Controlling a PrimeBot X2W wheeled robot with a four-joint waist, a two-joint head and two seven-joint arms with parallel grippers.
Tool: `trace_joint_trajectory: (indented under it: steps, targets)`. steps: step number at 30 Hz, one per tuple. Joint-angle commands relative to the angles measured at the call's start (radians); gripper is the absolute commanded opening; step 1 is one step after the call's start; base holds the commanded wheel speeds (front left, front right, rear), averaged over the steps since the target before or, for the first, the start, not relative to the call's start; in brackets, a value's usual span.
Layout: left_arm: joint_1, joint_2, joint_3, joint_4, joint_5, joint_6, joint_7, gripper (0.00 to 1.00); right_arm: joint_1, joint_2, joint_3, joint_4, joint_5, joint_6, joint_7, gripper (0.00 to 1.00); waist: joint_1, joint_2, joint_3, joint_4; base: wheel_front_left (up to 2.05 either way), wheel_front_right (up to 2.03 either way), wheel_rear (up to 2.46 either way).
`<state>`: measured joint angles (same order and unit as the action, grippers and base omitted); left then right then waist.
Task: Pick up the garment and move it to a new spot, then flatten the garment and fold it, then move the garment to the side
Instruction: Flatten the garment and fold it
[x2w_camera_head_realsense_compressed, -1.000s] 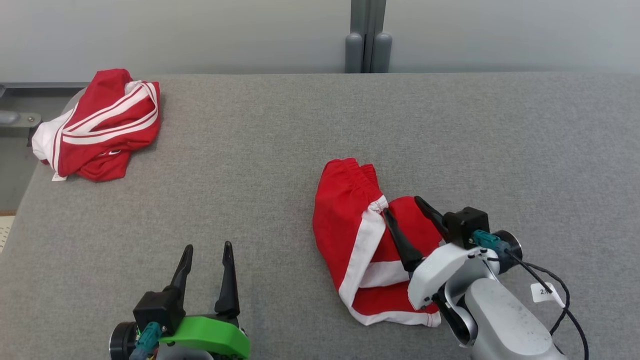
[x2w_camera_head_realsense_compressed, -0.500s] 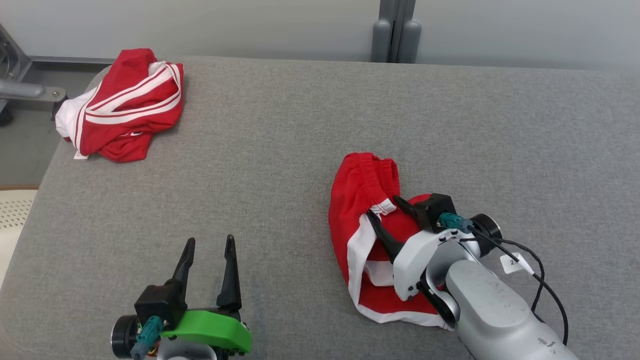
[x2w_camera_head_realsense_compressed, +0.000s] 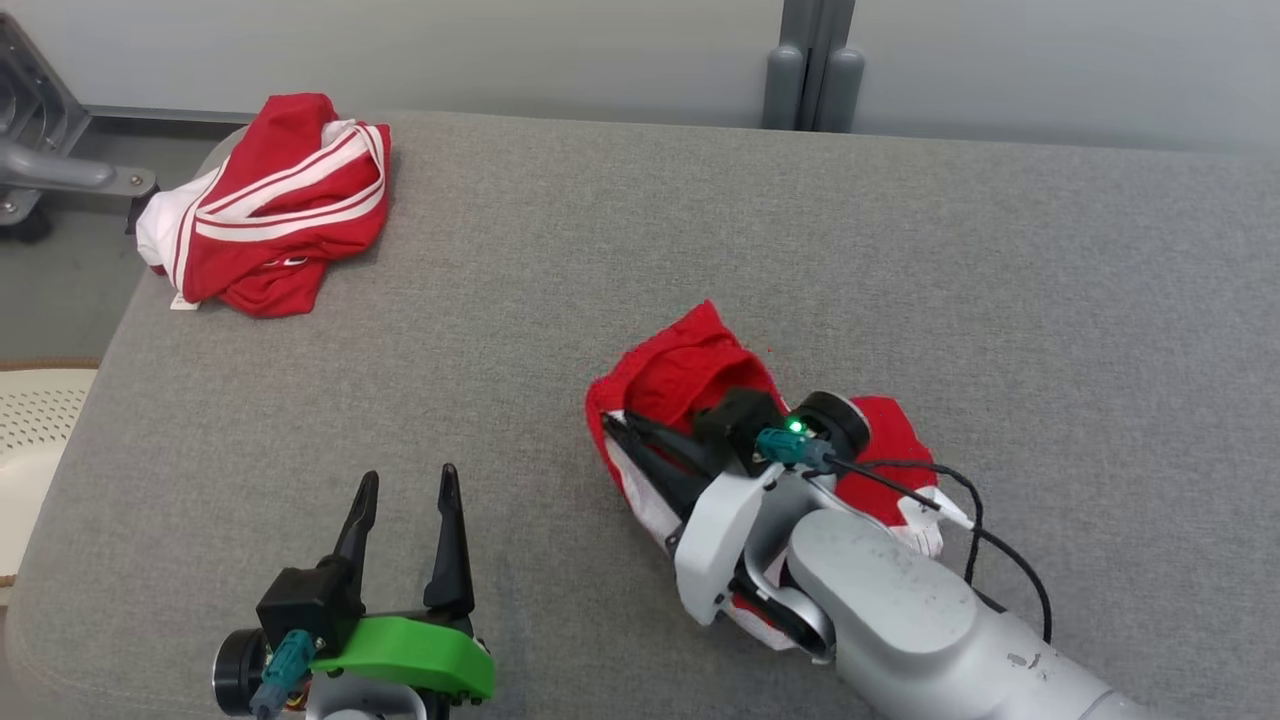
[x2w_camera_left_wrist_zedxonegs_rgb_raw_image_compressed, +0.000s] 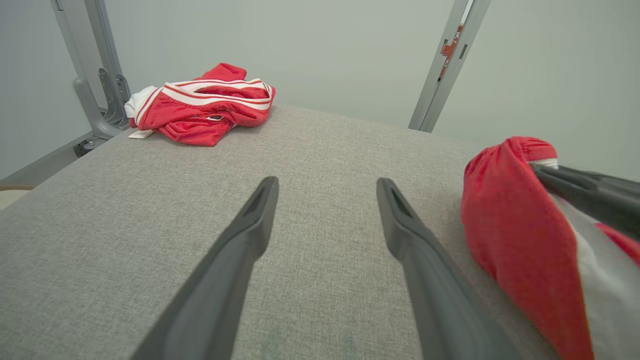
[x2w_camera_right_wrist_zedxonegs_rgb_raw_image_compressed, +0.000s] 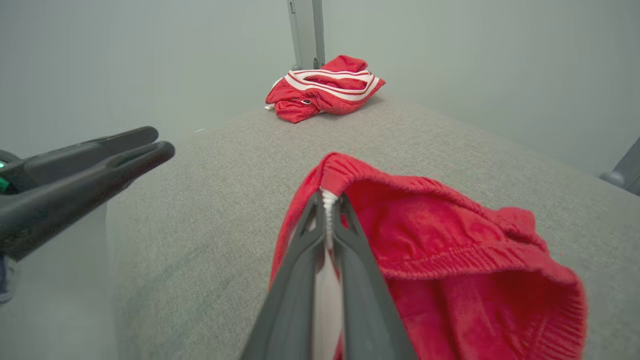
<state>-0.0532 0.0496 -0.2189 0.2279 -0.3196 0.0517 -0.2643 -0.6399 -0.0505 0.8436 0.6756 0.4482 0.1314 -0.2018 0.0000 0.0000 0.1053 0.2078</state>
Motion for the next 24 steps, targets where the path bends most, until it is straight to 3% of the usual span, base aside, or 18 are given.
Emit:
trace_joint_trajectory:
  steps: [1,3,4,5,9,13,19,24]
  targets:
    - [-0.014,0.002,0.003,-0.004,-0.007,0.003,0.000,1.00,-0.013,-0.002,0.033,-0.011,0.034,-0.001,0.006,0.00,0.0000,0.0000,0.002,0.006,0.00,0.00,0.00]
    - [-0.016,0.002,0.001,-0.005,-0.008,0.004,0.000,1.00,-0.023,-0.002,0.087,-0.011,0.069,-0.001,0.014,0.04,0.0000,0.0000,0.004,0.011,0.00,0.00,0.00]
    - [-0.017,0.002,-0.001,-0.004,-0.009,0.004,0.000,1.00,-0.019,-0.001,0.117,-0.010,0.093,-0.001,0.027,0.48,0.0000,0.0000,0.005,0.014,0.00,0.00,0.00]
    - [-0.018,0.002,-0.002,-0.004,-0.010,0.004,0.000,1.00,-0.018,0.000,0.146,-0.016,0.113,-0.001,0.030,1.00,0.0000,0.0000,0.006,0.016,0.00,0.00,0.00]
    - [-0.015,0.002,0.002,-0.004,-0.013,0.010,0.000,1.00,-0.043,-0.002,0.219,-0.022,0.180,-0.001,-0.002,1.00,0.0000,0.0000,0.004,0.013,0.00,0.00,0.00]
    - [0.001,0.002,0.011,-0.003,-0.010,0.010,0.000,1.00,-0.069,-0.002,0.208,0.006,0.200,-0.001,-0.038,1.00,0.0000,0.0000,-0.008,-0.008,0.00,0.00,0.00]
    - [0.023,0.002,0.018,-0.006,-0.002,0.007,0.000,1.00,-0.076,-0.007,0.081,0.043,0.131,-0.001,-0.065,1.00,0.0000,0.0000,-0.027,-0.058,0.00,0.00,0.00]
    - [0.034,0.002,0.016,-0.009,0.001,0.006,0.000,1.00,-0.003,-0.050,-0.091,-0.039,0.022,-0.001,-0.064,1.00,0.0000,0.0000,-0.039,-0.092,0.00,0.00,0.00]
